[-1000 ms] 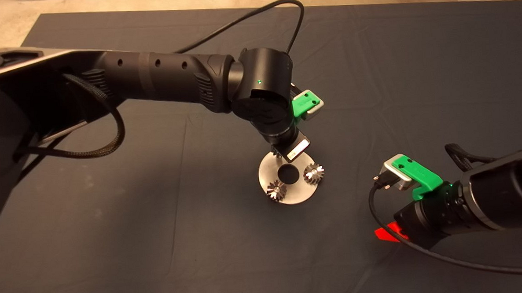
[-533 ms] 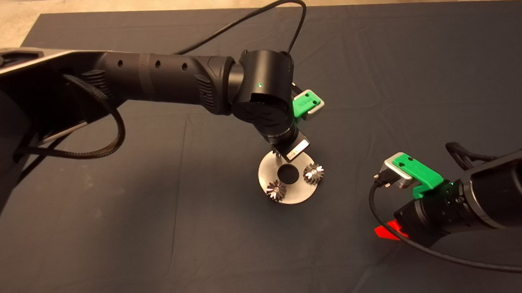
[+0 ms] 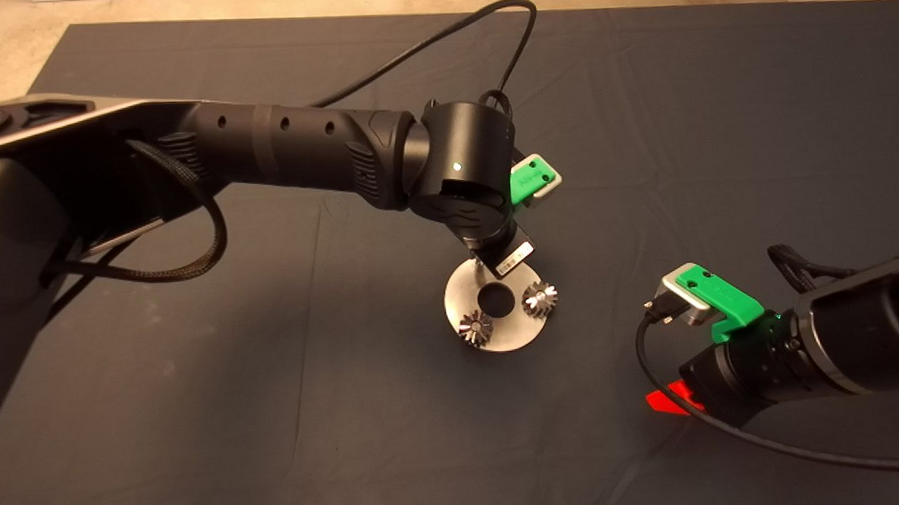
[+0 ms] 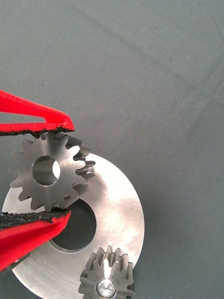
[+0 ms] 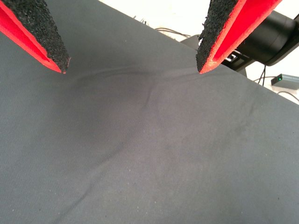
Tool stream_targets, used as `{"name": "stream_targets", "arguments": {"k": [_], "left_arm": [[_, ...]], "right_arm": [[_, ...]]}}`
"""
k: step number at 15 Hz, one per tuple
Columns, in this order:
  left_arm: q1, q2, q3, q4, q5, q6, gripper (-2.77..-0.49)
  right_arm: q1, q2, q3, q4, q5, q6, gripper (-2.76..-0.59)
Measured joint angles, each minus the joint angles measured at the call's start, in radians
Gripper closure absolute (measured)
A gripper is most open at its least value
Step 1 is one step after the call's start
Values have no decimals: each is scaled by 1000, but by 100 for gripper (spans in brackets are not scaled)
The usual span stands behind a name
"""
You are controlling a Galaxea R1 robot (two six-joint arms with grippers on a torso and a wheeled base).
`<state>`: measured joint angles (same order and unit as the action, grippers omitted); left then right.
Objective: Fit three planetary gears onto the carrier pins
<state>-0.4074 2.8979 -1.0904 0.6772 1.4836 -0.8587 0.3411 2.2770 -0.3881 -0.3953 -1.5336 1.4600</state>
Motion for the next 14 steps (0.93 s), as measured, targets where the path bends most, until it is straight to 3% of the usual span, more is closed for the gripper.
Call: {"name": "stream_targets", "arguments": {"k": [2,4,8,14], "left_arm": [[12,5,0,14,9,0,-70],[29,30,0,39,36,0,-70],[37,48,1,60,39,2,-70],[37,44,1,61,43,22,-70]], "right_arm": [[0,0,0,0,0,0,-202],[0,0,0,0,0,0,-202],[0,-1,0,0,0,0,-202],[0,0,0,0,0,0,-202]]}}
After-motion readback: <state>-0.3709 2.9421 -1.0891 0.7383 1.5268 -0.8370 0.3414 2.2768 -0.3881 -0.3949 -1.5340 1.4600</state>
